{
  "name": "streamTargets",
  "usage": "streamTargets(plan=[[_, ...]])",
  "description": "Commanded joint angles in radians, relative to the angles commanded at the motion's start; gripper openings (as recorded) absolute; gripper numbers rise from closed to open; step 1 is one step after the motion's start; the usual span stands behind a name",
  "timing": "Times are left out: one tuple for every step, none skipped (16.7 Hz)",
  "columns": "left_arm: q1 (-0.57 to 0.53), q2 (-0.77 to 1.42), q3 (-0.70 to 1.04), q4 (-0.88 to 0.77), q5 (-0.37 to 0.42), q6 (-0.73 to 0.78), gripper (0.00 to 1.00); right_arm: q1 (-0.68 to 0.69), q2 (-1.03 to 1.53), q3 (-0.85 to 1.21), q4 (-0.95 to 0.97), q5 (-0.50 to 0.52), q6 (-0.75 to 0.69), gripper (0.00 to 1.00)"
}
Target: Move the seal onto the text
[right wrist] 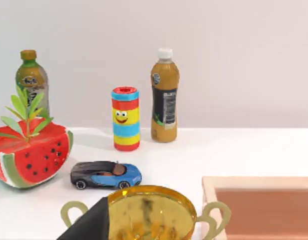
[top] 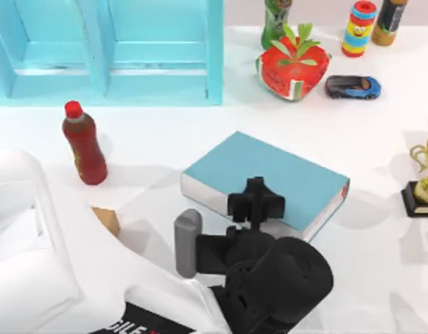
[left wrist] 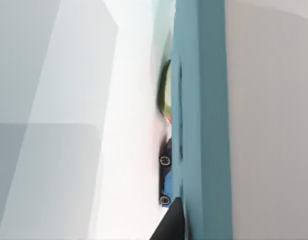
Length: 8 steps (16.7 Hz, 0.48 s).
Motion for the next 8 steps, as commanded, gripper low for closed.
streamTargets(plan=[[0.000, 0.000, 0.000, 0.000, 0.000, 0.000, 0.15, 0.000, 0.000, 0.000, 0.000, 0.000, 0.000, 1.00], [0.000, 0.000, 0.000, 0.000, 0.000, 0.000, 0.23, 0.000, 0.000, 0.000, 0.000, 0.000, 0.000, 1.00], [0.000, 0.000, 0.000, 0.000, 0.000, 0.000, 0.30, 0.000, 0.000, 0.000, 0.000, 0.000, 0.000, 1.00], [0.000, 0.000, 0.000, 0.000, 0.000, 0.000, 0.38, 0.000, 0.000, 0.000, 0.000, 0.000, 0.000, 1.00], [0.000, 0.000, 0.000, 0.000, 0.000, 0.000, 0.45, 0.000, 0.000, 0.000, 0.000, 0.000, 0.000, 1.00], [0.000, 0.000, 0.000, 0.000, 0.000, 0.000, 0.53, 0.000, 0.000, 0.000, 0.000, 0.000, 0.000, 1.00], [0.000, 0.000, 0.000, 0.000, 0.000, 0.000, 0.60, 0.000, 0.000, 0.000, 0.000, 0.000, 0.000, 1.00], [0.000, 0.000, 0.000, 0.000, 0.000, 0.000, 0.68, 0.000, 0.000, 0.000, 0.000, 0.000, 0.000, 1.00]])
